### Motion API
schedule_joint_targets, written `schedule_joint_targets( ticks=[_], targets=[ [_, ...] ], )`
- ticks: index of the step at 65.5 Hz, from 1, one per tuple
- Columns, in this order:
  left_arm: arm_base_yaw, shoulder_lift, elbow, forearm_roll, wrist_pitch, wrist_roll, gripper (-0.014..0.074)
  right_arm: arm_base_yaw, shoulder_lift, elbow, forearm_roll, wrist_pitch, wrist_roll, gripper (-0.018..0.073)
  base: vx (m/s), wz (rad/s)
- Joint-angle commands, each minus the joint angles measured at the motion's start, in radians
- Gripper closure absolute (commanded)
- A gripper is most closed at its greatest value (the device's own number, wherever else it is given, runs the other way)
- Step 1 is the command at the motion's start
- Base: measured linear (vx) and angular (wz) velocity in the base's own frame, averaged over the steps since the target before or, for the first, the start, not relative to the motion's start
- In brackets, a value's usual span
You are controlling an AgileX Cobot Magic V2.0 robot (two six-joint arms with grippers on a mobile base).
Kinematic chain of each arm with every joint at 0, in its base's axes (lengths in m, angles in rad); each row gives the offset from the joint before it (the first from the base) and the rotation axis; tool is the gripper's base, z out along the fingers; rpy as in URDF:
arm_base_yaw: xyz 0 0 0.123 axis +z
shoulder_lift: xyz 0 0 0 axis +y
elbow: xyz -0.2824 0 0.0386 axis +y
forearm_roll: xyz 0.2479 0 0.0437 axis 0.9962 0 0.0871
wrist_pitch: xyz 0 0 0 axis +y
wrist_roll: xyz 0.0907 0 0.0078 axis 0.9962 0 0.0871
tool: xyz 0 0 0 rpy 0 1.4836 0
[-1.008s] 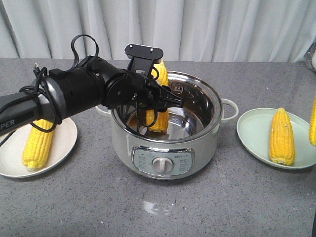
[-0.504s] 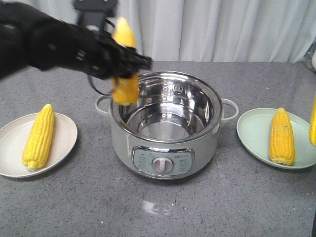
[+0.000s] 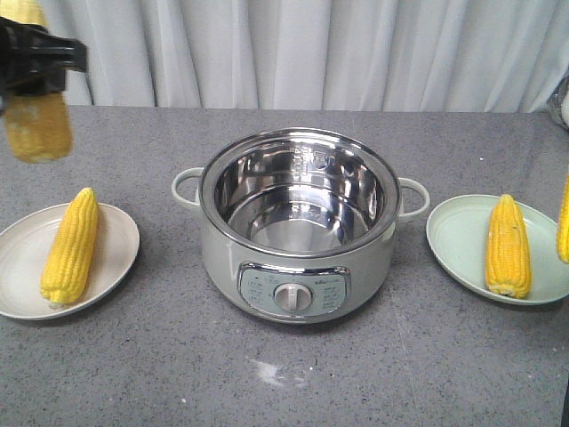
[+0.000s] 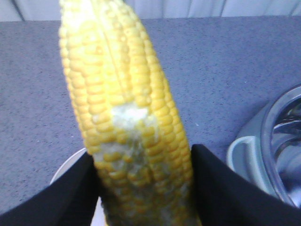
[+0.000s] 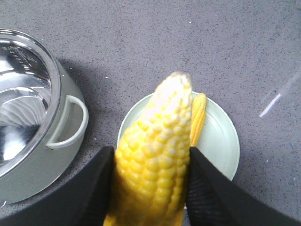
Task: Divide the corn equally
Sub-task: 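Drive the base away from the pot, turning toward the other counter, holding both cobs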
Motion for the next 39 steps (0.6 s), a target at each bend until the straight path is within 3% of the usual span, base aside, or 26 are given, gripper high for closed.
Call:
schedule_joint_targets(
  ticks=[1, 39],
  targets=[
    [0.009, -0.066, -0.03, 0.051, -0.023, -0.005, 0.0503, -0.003, -0.024, -0.024, 0.011, -0.059, -0.002, 0.0479, 0.0, 0.0],
    [0.009, -0.095, -0.029, 0.086, 0.071, -0.005, 0.0503, -0.003, -0.024, -0.024, 0.013, -0.059, -0.002, 0.0479, 0.0, 0.0]
  ],
)
